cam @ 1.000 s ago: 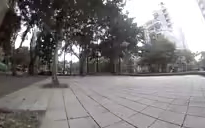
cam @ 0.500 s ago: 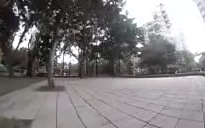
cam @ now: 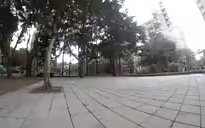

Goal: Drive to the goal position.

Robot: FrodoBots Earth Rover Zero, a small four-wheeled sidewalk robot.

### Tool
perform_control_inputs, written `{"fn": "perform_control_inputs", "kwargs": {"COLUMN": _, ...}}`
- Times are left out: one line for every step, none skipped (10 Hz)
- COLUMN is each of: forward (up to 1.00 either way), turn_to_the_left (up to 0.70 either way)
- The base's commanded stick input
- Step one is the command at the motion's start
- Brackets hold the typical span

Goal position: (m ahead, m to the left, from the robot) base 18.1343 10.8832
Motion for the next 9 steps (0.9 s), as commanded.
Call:
{"fn": "perform_control_inputs", "kwargs": {"forward": 0.7, "turn_to_the_left": 0.0}}
{"fn": "perform_control_inputs", "kwargs": {"forward": 0.7, "turn_to_the_left": 0.0}}
{"fn": "perform_control_inputs", "kwargs": {"forward": 0.7, "turn_to_the_left": 0.0}}
{"fn": "perform_control_inputs", "kwargs": {"forward": 0.7, "turn_to_the_left": 0.0}}
{"fn": "perform_control_inputs", "kwargs": {"forward": 0.7, "turn_to_the_left": 0.01}}
{"fn": "perform_control_inputs", "kwargs": {"forward": 0.7, "turn_to_the_left": 0.09}}
{"fn": "perform_control_inputs", "kwargs": {"forward": 0.7, "turn_to_the_left": 0.14}}
{"fn": "perform_control_inputs", "kwargs": {"forward": 0.7, "turn_to_the_left": 0.14}}
{"fn": "perform_control_inputs", "kwargs": {"forward": 0.7, "turn_to_the_left": 0.13}}
